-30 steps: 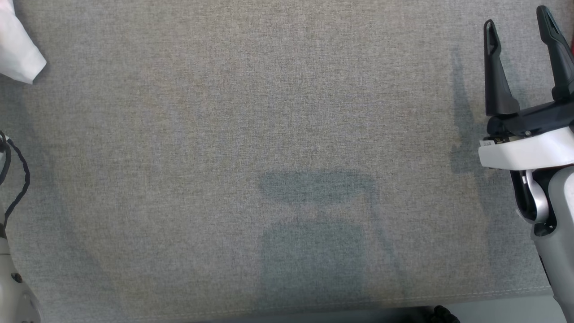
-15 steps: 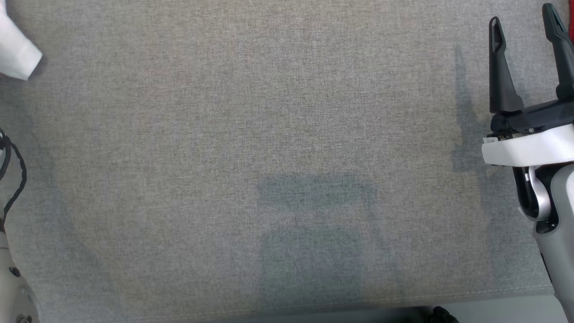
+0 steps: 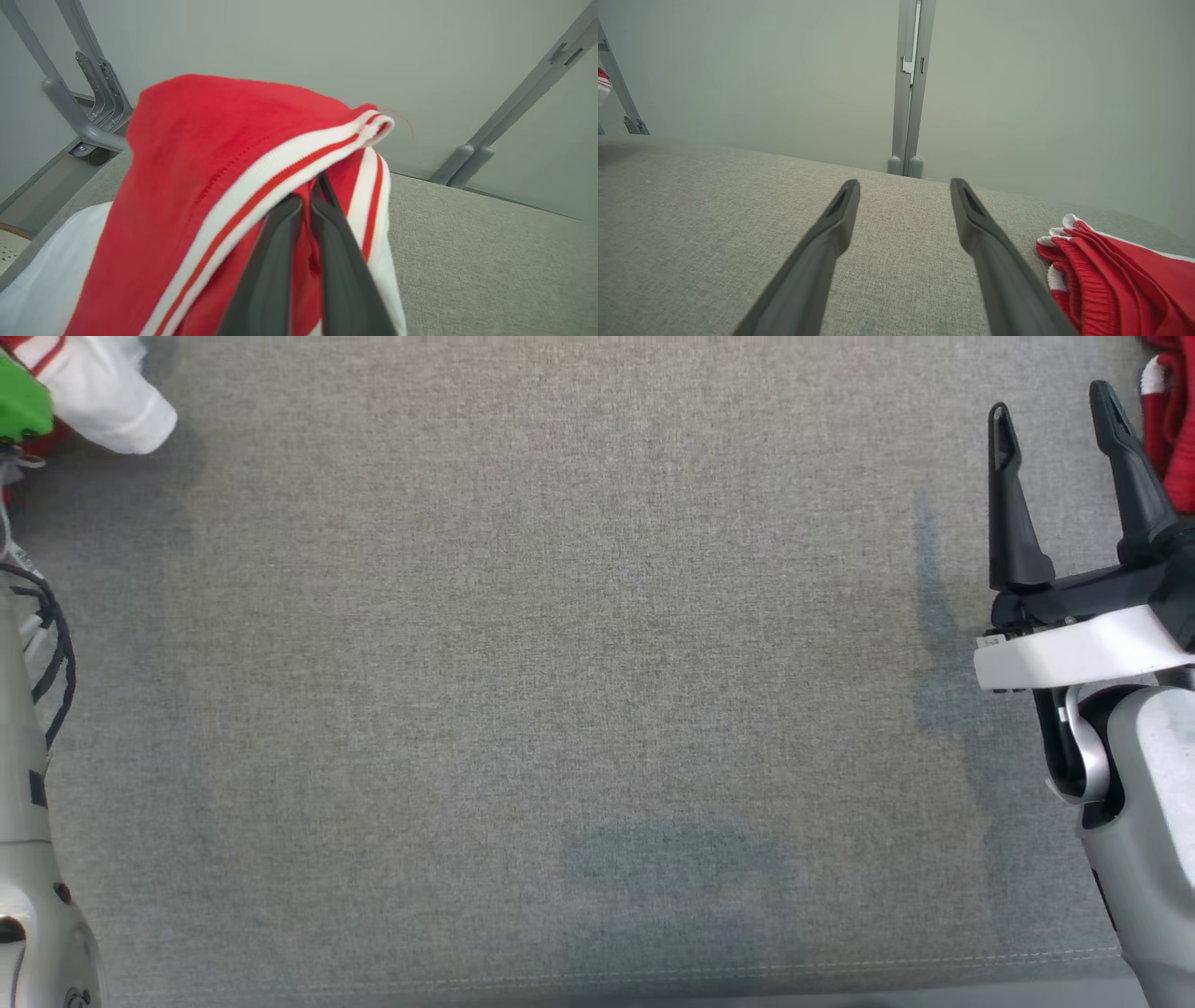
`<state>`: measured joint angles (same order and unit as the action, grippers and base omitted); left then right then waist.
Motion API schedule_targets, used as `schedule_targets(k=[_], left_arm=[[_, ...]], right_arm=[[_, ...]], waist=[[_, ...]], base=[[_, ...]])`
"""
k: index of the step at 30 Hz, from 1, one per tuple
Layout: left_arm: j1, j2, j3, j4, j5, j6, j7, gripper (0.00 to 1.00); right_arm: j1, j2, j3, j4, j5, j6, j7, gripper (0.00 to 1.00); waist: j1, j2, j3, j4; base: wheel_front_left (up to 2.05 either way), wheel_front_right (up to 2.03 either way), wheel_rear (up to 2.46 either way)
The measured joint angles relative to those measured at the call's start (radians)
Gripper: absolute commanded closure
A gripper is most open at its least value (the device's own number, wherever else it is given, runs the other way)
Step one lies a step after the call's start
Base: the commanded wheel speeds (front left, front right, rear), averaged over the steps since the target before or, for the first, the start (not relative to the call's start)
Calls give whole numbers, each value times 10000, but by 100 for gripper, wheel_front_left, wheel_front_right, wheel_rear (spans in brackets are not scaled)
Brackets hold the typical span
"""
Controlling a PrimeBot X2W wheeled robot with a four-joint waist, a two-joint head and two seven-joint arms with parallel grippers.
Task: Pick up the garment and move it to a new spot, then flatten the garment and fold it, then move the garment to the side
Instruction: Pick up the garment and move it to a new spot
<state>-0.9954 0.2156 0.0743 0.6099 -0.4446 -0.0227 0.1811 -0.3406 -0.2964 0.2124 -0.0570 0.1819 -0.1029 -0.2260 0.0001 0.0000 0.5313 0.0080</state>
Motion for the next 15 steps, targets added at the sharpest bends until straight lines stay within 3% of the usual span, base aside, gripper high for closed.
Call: schedule_targets(k=[4,15], left_arm=[[6,-100,-817,-35,382,-711,38,100],[1250,-871,-2788,-36,458,-1060,832,100]], right_arm=[[14,140,50,347,56,2,-67,0],[629,602,341,1078,355,58,-125,0]], waist=[[0,0,-606,74],[0,0,-2092,52]], base=[[0,0,0],[0,0,0]])
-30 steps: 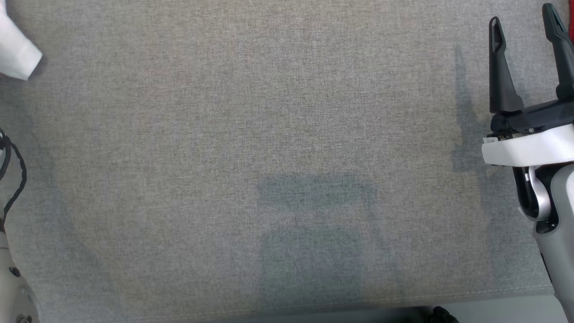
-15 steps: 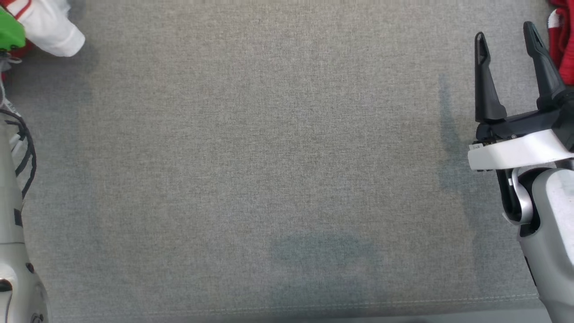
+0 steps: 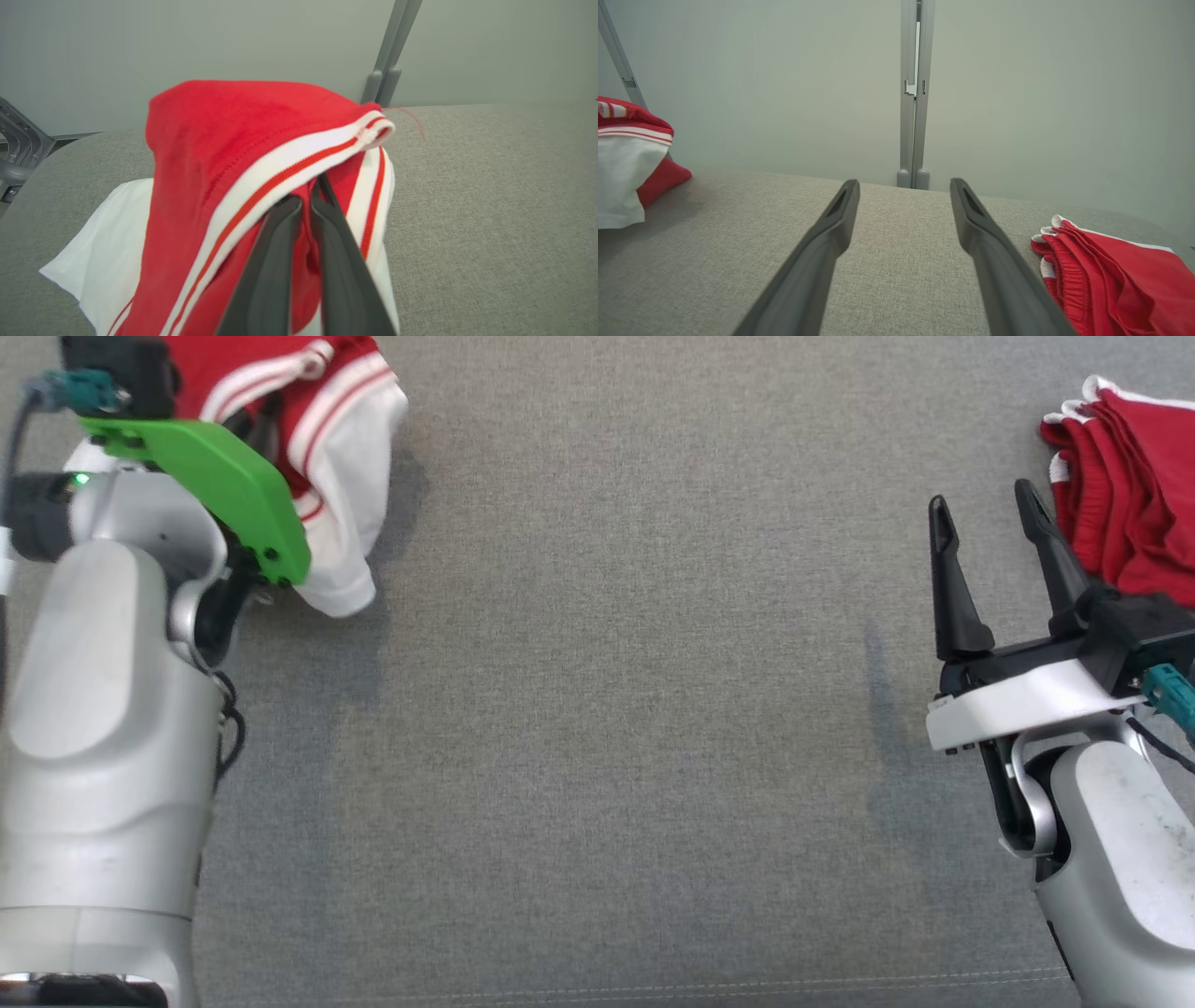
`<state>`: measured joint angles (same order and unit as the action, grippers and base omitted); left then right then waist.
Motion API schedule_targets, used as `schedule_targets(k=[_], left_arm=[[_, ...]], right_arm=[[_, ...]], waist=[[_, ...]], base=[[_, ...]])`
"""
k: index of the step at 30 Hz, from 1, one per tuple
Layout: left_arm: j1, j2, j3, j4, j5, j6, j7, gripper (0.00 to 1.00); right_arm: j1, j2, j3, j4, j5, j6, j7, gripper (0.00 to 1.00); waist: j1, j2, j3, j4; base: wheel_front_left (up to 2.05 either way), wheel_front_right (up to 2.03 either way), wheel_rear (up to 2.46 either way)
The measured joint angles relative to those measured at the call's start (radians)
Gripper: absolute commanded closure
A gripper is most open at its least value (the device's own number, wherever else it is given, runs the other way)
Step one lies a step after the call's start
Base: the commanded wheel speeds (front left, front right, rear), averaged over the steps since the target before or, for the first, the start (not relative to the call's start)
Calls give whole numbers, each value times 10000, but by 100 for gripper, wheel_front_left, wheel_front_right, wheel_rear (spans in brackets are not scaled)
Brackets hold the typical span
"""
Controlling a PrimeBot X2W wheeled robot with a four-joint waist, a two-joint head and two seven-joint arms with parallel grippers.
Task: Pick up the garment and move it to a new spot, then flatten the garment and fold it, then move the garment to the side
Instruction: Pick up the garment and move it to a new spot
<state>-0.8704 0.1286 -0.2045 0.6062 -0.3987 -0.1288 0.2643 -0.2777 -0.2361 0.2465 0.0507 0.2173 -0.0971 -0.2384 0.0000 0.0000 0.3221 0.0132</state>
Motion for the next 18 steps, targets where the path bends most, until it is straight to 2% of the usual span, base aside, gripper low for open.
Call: schedule_targets(k=[5,9,12,18], left_arm=[[801,-706,-1030,-290,-238,-29,447,100],[1537,-1143,-2397,-1005,-888,-29,769,100],[2024,-1135,-3037,-1471,-1313,-29,840,100],[2610,-1055,-3613,-2251,-2025,-29,821,100]], right_arm=[[406,186,134,194,140,2,-42,0],[656,362,213,228,268,13,-46,0],[680,491,299,219,293,77,-48,0],[841,485,318,190,301,90,-73,0]], waist=[[0,0,-655,-157],[0,0,-1078,-363],[-1,0,-1246,-614],[-1,0,-1385,-1140]], base=[[0,0,0],[0,0,0],[0,0,0],[0,0,0]])
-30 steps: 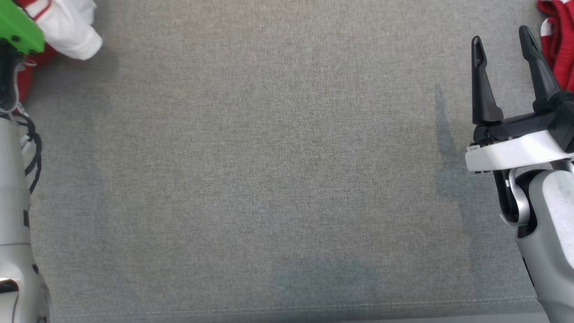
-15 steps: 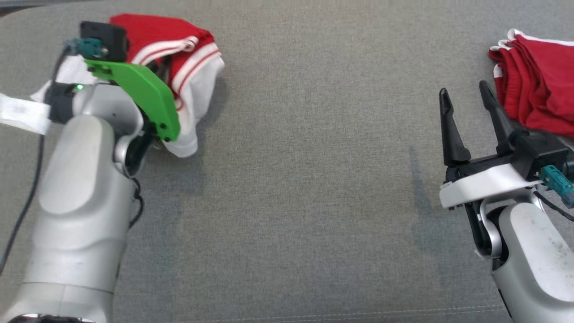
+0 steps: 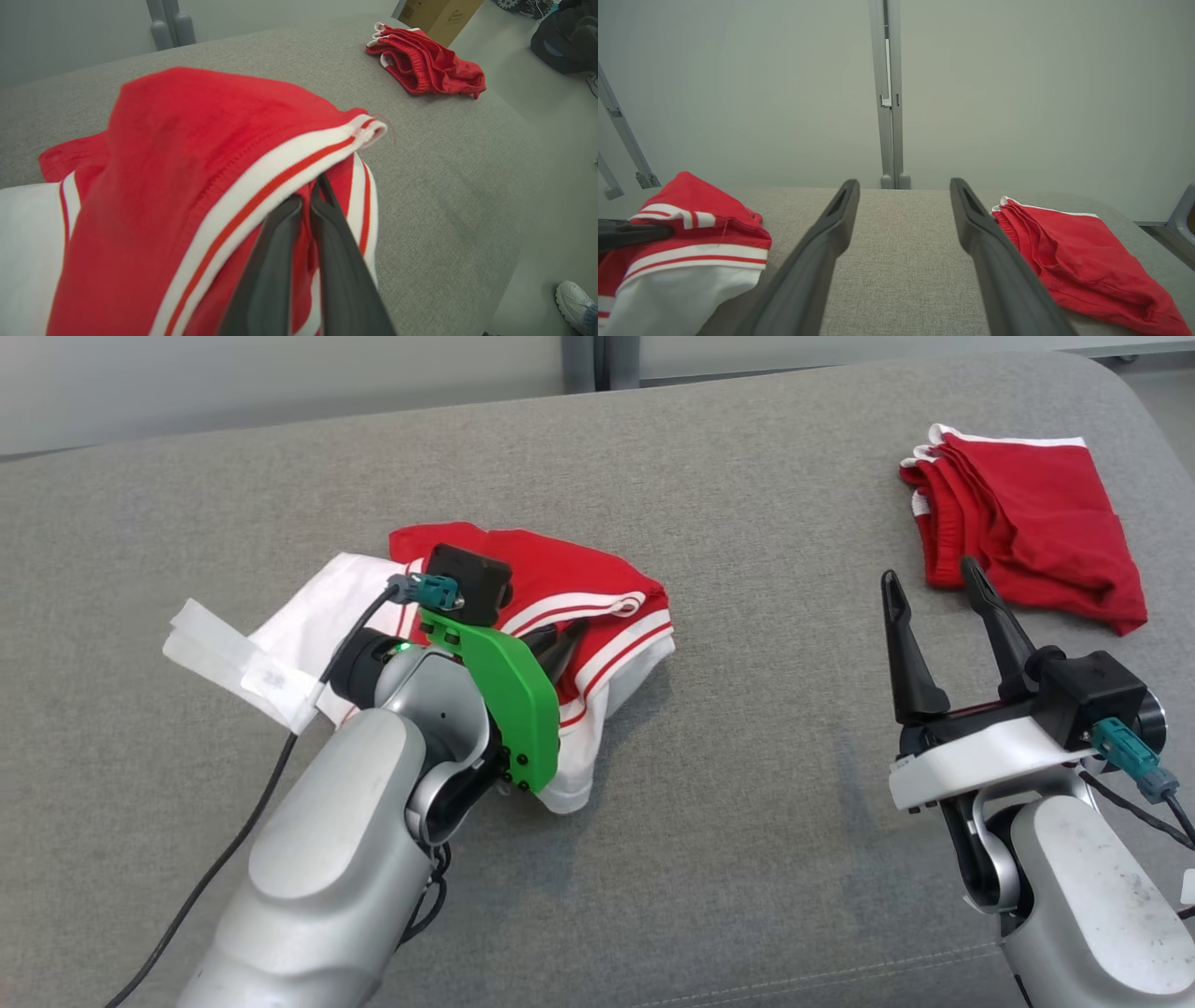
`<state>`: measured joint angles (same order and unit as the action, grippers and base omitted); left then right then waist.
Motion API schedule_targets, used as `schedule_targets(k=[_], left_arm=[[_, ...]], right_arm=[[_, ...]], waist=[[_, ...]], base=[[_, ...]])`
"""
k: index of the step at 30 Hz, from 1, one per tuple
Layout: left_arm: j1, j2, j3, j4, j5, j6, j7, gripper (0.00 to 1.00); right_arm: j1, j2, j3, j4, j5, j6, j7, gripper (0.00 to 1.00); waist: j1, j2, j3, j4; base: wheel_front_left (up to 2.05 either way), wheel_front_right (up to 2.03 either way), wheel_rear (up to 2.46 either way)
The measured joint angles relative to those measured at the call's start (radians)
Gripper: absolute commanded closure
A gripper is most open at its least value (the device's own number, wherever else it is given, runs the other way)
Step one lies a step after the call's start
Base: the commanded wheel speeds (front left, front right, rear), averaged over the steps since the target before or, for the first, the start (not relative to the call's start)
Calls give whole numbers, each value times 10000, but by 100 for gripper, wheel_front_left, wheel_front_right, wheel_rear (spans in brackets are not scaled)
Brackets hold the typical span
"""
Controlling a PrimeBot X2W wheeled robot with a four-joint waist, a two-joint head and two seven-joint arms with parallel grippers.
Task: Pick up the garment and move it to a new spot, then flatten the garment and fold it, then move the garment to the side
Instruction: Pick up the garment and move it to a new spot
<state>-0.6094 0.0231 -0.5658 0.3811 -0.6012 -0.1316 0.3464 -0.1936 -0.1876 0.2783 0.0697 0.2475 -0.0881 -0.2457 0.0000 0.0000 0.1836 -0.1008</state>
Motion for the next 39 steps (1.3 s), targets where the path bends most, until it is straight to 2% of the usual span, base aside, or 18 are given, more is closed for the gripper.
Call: schedule_targets(k=[7,15,24,25,26,28,34,39], left_arm=[[60,44,-571,-1149,-537,0,-219,100],[61,79,-616,-924,-656,2,-228,100],[-337,128,-401,-194,-523,646,-1310,100],[-451,125,-345,-132,-506,734,-1546,91],[-558,123,-257,-40,-479,842,-1743,55],[-723,132,-186,186,-384,993,-2090,0],[-778,127,-226,1068,17,1323,-2821,0],[-804,128,-483,1432,-29,1331,-3279,0]], right_arm=[[-2,4,146,-69,-2,75,-2,0],[-12,46,259,-81,-4,125,-2,0],[-76,378,604,-8,-2,343,-4,0],[-81,389,627,23,0,376,-4,0],[-86,408,667,61,2,403,-4,0],[-89,493,788,178,17,483,-4,0],[-88,677,1181,531,94,788,-4,0],[-93,681,1081,796,194,790,-6,0]], waist=[[0,0,59,-600],[0,0,209,-1202],[0,0,491,-1992],[0,0,523,-2080],[0,0,554,-2168],[0,0,619,-2339],[0,0,876,-2725],[0,0,1122,-2752]], base=[[0,0,0],[0,0,0],[0,0,0],[0,0,0],[0,0,0],[0,0,0],[0,0,0],[0,0,0]])
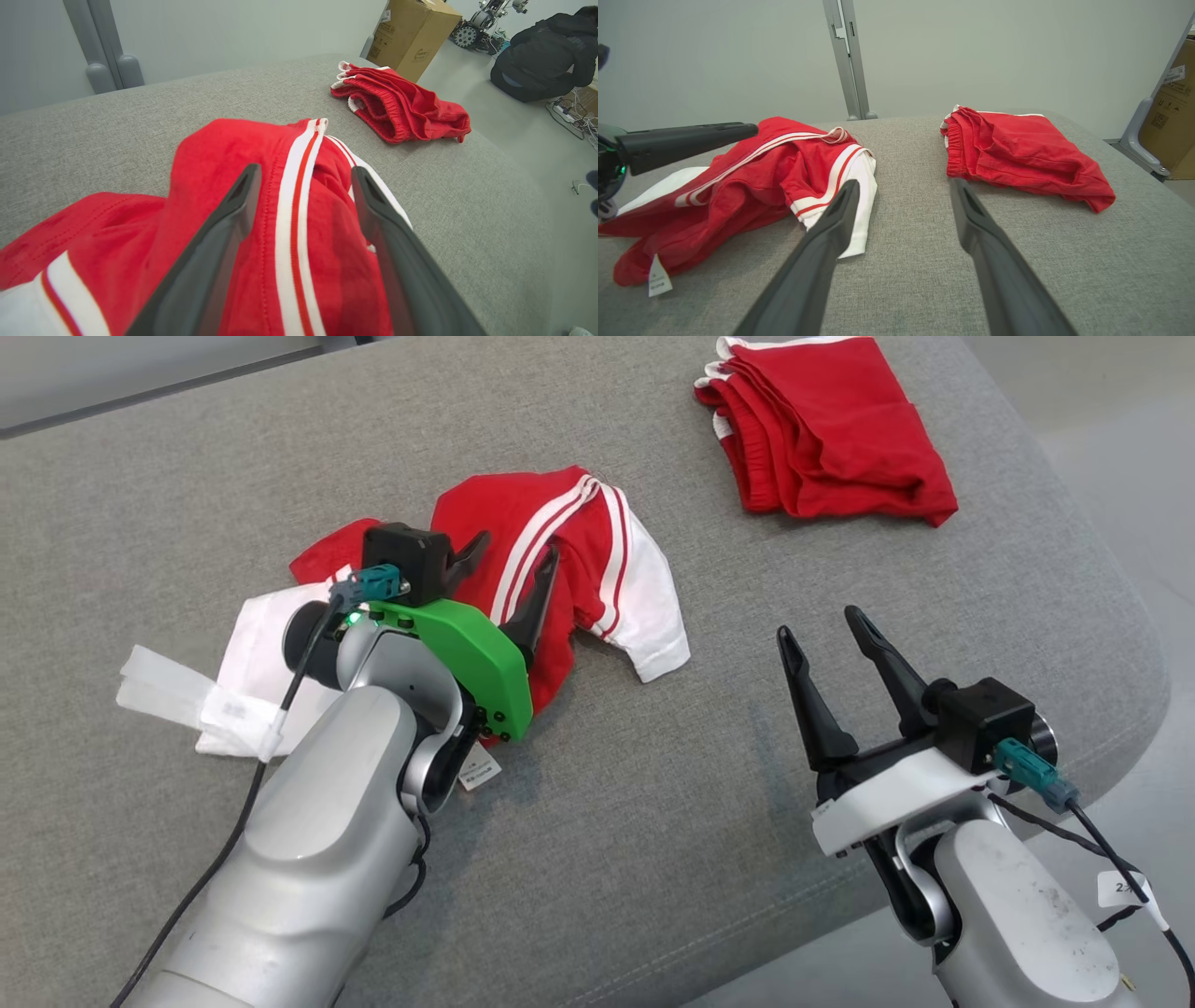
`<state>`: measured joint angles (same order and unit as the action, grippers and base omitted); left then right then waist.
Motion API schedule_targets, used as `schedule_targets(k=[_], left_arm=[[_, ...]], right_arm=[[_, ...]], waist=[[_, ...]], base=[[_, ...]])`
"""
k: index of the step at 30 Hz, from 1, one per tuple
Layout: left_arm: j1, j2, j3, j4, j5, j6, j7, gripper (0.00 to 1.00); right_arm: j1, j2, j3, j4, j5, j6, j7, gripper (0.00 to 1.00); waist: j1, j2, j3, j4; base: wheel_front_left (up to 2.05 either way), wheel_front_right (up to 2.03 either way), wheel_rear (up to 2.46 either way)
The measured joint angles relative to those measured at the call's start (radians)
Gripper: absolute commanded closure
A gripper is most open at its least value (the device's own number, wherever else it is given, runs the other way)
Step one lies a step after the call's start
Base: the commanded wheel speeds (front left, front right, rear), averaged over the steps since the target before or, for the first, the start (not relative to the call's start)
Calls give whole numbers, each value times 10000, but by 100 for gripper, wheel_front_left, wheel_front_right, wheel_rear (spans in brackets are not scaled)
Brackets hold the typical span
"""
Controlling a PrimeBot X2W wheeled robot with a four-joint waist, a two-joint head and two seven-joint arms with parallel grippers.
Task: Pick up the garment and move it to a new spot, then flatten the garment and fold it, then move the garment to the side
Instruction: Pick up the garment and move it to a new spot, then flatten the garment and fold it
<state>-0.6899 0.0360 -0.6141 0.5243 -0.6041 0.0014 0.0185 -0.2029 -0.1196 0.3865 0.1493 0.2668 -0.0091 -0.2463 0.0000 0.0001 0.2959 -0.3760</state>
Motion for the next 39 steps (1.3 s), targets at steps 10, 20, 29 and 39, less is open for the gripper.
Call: schedule_targets(k=[10,20,29,39], left_arm=[[-103,8,-823,-370,-729,-420,-1110,0],[466,27,-1634,-1016,-1248,-631,-2094,0],[1422,29,-1557,-905,-1246,-558,-2399,0],[2464,476,-917,-616,-1499,-274,-2499,0]], right_arm=[[-164,-184,-63,938,88,280,-10,0],[-619,-727,201,2228,-142,633,217,0],[-697,-874,-483,3315,219,579,357,0],[-875,-736,-621,4311,644,616,537,0]], waist=[[0,0,15,749],[0,0,-94,1959],[0,0,-192,3323],[0,-1,-235,4179]], base=[[0,0,0],[0,0,0],[0,0,0],[0,0,0]])
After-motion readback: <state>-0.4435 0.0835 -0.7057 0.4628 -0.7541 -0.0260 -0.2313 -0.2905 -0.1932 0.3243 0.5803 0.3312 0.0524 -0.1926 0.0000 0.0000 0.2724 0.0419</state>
